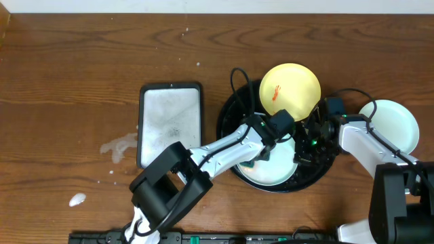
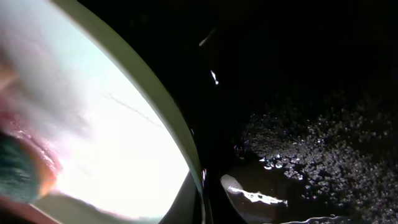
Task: Clean dirty plates on tray and stack at the side
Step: 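Scrub the second pale green plate with the sponge while right gripper holds it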
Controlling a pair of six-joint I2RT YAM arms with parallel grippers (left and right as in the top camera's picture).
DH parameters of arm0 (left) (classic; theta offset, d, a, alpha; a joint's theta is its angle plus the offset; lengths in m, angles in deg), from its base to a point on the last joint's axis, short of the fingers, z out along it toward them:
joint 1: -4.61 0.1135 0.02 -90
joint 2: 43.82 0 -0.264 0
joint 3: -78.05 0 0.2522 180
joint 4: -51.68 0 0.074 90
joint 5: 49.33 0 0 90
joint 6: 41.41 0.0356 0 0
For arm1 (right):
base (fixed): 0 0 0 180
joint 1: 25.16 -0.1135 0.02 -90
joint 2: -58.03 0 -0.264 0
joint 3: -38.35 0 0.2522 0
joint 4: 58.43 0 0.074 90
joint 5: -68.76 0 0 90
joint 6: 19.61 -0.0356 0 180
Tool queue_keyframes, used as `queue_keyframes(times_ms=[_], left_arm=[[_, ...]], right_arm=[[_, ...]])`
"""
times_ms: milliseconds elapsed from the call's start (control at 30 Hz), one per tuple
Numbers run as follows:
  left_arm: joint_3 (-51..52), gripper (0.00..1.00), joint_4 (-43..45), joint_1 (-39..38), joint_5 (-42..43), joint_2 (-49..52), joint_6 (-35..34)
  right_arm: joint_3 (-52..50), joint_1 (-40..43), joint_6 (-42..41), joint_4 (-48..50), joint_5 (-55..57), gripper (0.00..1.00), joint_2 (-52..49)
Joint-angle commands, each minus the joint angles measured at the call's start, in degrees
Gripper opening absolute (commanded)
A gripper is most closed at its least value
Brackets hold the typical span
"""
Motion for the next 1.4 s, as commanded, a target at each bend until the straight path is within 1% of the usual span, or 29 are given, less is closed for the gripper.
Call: queue_keyframes(times_ms=[0,67,100,200,367,500,533,600,800,933,1033,1100,1233,1300,1367], left_arm=[[2.60,0.07,7.76,1.64,22.21,3.98,1.60],[2.60,0.07,12.66,1.36,30.47,3.98,1.09],[2.60,0.07,14.53,1.14,33.29,3.98,0.68],[2.60,0.07,16.41,0.79,38.77,3.98,0.28],[2.62,0.07,16.39,0.79,40.46,3.98,0.33],[2.67,0.07,13.55,0.81,40.04,3.98,1.73],[2.67,0.07,12.20,0.85,38.69,3.98,2.19],[2.64,0.08,8.39,1.07,32.98,3.96,2.36],[2.62,0.07,-3.48,2.67,4.04,3.72,1.75],[1.18,0.08,-7.74,4.09,-9.75,2.91,1.62],[-1.86,0.07,-10.64,4.31,-17.81,2.23,1.68],[-3.98,0.07,-11.10,4.28,-20.13,2.01,3.19],[-6.05,0.07,-9.81,4.28,-19.47,2.01,3.80],[-5.99,0.08,-8.02,4.33,-15.39,2.16,3.82],[-5.77,0.08,-5.55,4.35,-8.17,2.38,3.89]], right_arm=[[-0.20,0.83,-0.68,-0.07,7.52,0.01,-0.63],[-0.20,0.83,-0.68,-0.07,7.50,0.01,-0.63],[-0.20,0.83,-0.68,-0.04,7.50,0.01,-0.63],[-0.20,0.83,-0.68,-0.04,7.50,0.01,-0.63],[-0.20,0.83,-0.68,-0.04,7.50,0.01,-0.63],[-0.20,0.83,-0.70,-0.09,7.50,0.01,-0.63],[-0.20,0.83,-0.68,-0.09,7.52,0.01,-0.63],[-0.20,0.83,-0.70,-0.07,7.52,0.01,-0.63],[-0.20,0.83,-0.68,-0.09,7.52,0.01,-0.63],[-0.20,0.83,-0.68,-0.09,7.52,0.01,-0.63],[-0.20,0.83,-0.66,-0.11,7.54,0.01,-0.63],[-0.20,0.83,-0.68,-0.13,7.54,0.01,-0.63],[-0.20,0.83,-0.68,-0.24,7.54,0.01,-0.63],[-0.20,0.83,-0.66,-0.28,7.54,0.01,-0.63],[-0.20,0.83,-0.66,-0.31,7.54,0.01,-0.63]])
